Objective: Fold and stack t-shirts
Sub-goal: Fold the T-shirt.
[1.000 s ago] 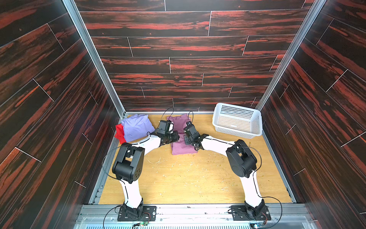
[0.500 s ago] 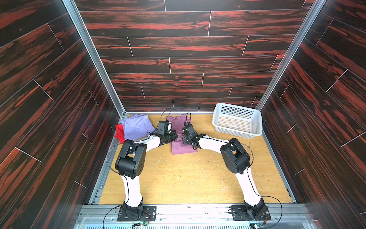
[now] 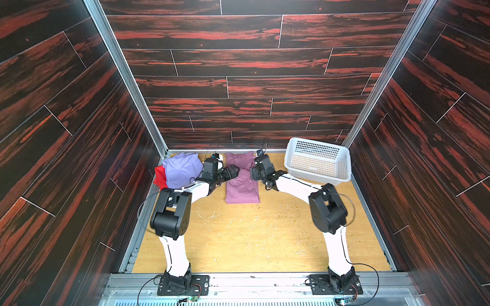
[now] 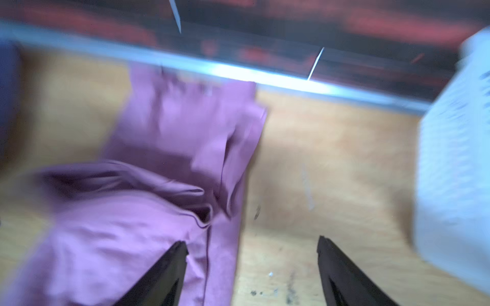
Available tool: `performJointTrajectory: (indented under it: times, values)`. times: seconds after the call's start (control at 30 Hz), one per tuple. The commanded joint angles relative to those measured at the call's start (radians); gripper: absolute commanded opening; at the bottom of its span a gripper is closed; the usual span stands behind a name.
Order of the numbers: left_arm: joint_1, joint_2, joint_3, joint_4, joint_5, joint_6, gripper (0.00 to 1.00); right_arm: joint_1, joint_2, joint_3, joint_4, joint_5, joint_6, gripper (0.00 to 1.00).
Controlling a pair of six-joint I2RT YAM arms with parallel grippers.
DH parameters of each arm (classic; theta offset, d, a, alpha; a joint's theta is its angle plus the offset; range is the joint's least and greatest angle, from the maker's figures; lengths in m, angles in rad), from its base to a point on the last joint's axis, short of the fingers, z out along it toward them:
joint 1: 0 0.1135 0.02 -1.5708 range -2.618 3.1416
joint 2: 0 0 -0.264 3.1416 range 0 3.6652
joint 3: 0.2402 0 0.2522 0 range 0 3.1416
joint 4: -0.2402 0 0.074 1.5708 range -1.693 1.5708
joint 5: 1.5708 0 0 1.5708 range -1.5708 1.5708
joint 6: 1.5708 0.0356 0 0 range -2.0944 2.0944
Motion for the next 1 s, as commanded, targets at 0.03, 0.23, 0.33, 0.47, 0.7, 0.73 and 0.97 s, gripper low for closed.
performJointTrajectory:
  times: [0.03,0.23,0.33,0.47,0.7,0.73,0.97]
  values:
    - [0.000,-0.173,-0.069,0.032,0.029,0.004,1.00,0.005,-0.152,-0.141,0.059,-0.052,0.034,0.81]
    - [-0.006,-0.251,-0.264,0.055,0.077,-0.064,1.00,0.035,-0.288,-0.415,0.096,-0.117,0.112,0.79]
    - [-0.024,-0.256,-0.334,0.051,0.119,-0.086,1.00,0.065,-0.322,-0.511,0.096,-0.125,0.152,0.78]
    - [-0.050,-0.256,-0.382,-0.034,0.098,-0.040,1.00,0.094,-0.333,-0.598,0.125,-0.143,0.190,0.77]
    - [-0.056,-0.214,-0.401,0.008,0.134,-0.068,1.00,0.108,-0.318,-0.621,0.154,-0.146,0.211,0.76]
    - [-0.056,-0.206,-0.402,0.012,0.138,-0.071,1.00,0.108,-0.313,-0.622,0.159,-0.150,0.210,0.76]
    - [-0.068,-0.192,-0.407,-0.061,0.111,-0.046,1.00,0.108,-0.291,-0.614,0.166,-0.169,0.211,0.75]
